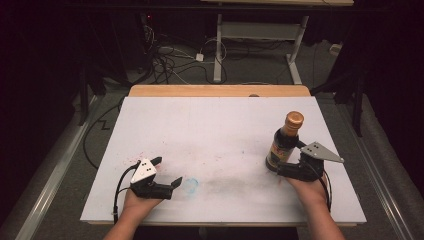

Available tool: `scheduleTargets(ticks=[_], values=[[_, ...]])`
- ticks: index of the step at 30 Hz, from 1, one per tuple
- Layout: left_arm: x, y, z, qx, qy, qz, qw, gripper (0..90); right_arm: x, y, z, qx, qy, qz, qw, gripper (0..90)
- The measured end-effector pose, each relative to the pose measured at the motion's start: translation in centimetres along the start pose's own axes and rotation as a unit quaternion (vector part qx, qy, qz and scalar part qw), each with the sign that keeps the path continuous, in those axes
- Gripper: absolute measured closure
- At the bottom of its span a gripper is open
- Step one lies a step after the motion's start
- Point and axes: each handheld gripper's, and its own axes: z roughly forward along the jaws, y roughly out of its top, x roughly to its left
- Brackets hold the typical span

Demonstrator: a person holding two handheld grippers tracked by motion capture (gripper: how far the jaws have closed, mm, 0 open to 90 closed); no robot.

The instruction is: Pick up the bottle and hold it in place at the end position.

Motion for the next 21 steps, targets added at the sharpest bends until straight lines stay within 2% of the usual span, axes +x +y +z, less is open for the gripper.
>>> scheduleTargets(ticks=[8, 14, 18, 21], values=[[0.06, 0.06, 0.0, -0.004, 0.005, -0.004, 1.0, 0.0, 0.06, 1.15, 0.61, -0.012, 0.008, 0.0, 0.9999, 16.8], [0.07, 0.1, -0.05, -0.005, 0.002, -0.007, 1.0, 0.0, 0.09, 1.16, 0.75, -0.009, 0.012, 0.005, 0.9999, 21.6], [0.05, 0.07, -0.03, -0.004, 0.003, -0.005, 1.0, 0.0, -0.22, 1.18, 0.46, -0.018, 0.016, 0.013, 0.9996, 28.3], [0.04, 0.07, -0.04, -0.004, 0.002, -0.004, 1.0, 0.0, -0.2, 1.16, 0.44, -0.016, 0.016, 0.012, 0.9997, 28.9]])
